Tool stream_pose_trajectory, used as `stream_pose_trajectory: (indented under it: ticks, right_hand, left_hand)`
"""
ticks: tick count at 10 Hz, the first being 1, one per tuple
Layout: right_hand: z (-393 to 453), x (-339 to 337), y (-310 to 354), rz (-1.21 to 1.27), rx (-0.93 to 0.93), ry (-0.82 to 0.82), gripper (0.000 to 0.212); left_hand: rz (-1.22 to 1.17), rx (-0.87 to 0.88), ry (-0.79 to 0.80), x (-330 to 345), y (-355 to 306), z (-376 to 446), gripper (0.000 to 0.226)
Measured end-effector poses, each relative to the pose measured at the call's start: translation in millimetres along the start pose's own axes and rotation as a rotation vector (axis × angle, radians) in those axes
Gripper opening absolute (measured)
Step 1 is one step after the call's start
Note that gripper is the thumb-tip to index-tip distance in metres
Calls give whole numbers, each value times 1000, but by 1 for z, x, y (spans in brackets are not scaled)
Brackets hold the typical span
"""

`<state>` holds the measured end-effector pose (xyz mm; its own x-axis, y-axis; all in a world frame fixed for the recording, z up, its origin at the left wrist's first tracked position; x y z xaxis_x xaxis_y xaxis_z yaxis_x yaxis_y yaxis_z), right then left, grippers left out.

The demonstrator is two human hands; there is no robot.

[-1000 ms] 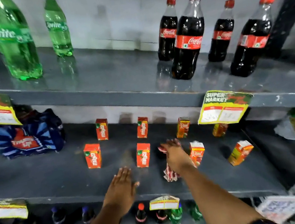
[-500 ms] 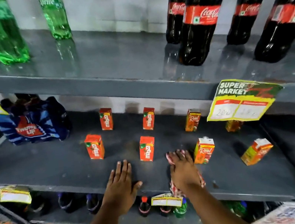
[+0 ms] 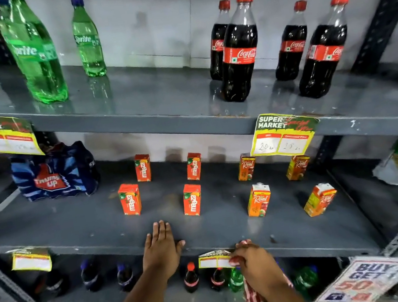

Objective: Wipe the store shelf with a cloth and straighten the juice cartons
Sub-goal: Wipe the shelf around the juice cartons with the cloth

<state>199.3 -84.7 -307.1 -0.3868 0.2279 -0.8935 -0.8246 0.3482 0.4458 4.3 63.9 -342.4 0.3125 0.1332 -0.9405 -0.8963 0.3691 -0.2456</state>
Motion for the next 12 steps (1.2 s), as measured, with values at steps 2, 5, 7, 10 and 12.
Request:
stream_pose_trajectory:
  ticks: [2,5,7,10,12]
  right_hand:
    - [15,-31,24,122,149,47,33]
    - [45,7,170,188,77,-15,36]
    - [86,31,226,111,116,-57,49]
    - [193,33,243,139,259,-124,37]
    - [231,63,241,145,337,16,47]
  left_hand:
    - [-24,148,9,-20,12,0,64]
    - [-82,160,-223,-86,145,9,31]
    - [-79,76,-143,-83,216,52,50]
    - [-126,194,-188,-50,232,99,73]
    - [-165,146,-200,-41,237,104,71]
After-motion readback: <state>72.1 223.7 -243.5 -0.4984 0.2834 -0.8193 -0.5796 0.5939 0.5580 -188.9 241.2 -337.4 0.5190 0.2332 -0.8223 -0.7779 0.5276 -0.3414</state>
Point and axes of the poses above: each hand's wrist, its own z-axis towards the middle knuckle, its own x-axis out of the palm, y = z × x, the point moved 7 cm from there along z, towards the middle knuckle, and after that the axes turned 14 degrees about -y, right-handed, at the moved point
